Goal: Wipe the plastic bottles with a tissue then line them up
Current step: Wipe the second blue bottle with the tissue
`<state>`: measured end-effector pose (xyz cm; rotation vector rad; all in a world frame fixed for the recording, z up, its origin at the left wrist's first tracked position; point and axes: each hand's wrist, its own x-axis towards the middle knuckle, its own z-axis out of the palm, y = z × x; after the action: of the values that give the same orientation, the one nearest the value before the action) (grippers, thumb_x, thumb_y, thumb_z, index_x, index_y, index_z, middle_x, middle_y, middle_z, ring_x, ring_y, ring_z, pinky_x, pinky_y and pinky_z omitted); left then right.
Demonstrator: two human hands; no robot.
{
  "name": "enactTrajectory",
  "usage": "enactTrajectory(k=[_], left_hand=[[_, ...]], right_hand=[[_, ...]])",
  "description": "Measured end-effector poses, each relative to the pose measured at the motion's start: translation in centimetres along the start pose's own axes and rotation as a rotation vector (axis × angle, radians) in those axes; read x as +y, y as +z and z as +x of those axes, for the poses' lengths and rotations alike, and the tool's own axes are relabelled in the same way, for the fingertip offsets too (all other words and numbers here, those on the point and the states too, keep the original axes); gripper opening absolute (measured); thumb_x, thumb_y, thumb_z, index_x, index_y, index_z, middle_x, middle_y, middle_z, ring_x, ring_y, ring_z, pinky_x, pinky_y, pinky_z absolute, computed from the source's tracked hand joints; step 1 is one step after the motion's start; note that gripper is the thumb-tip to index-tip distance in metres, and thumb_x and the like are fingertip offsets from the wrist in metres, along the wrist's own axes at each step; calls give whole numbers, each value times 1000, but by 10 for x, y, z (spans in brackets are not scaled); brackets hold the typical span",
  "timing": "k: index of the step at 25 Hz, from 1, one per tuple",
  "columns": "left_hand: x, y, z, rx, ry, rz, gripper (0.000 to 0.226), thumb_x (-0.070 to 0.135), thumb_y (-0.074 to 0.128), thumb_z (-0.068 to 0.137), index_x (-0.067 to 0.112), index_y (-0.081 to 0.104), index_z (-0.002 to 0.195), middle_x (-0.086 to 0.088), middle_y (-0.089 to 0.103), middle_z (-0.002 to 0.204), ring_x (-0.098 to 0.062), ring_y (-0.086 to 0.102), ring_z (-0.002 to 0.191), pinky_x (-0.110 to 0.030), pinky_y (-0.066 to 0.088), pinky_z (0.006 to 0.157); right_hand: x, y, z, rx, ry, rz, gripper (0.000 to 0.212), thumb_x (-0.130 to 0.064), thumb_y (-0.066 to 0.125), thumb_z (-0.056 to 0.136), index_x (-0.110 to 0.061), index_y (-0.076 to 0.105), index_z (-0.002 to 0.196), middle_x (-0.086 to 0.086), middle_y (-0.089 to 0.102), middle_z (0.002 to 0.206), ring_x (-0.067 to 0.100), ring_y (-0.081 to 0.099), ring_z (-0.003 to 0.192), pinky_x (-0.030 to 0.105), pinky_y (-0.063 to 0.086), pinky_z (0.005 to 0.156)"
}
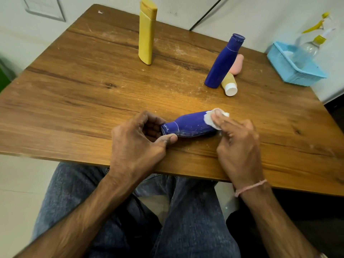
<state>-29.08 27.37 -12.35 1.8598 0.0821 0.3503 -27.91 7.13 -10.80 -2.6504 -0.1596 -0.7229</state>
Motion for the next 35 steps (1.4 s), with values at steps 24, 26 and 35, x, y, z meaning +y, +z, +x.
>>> enactTrajectory(k=[24,26,35], left_hand=[[-2,2,3,-4,-54,28,26,29,89,66,22,73,85,8,74,74,-9,72,65,-37,62,67],[-2,1,4,-12,-50,40,26,28,90,67,20,74,86,8,74,74,-8,71,67,-35,62,68],[-5,2,5,-32,-77,-4,31,35,89,63,21,73,85,5,74,74,-14,73,66,-42,63,68]], right_hand=[[-21,18,-19,62,-80,65,64,23,53,74,-9,67,128,2,68,127,25,53,84,28,51,81],[-41,18,-41,-40,-244,158,63,21,52,76,-8,65,130,0,64,135,23,50,83,22,47,85],[-23,18,-30,19,-104,74,63,21,50,77,-8,64,131,1,66,131,24,51,85,23,46,82]])
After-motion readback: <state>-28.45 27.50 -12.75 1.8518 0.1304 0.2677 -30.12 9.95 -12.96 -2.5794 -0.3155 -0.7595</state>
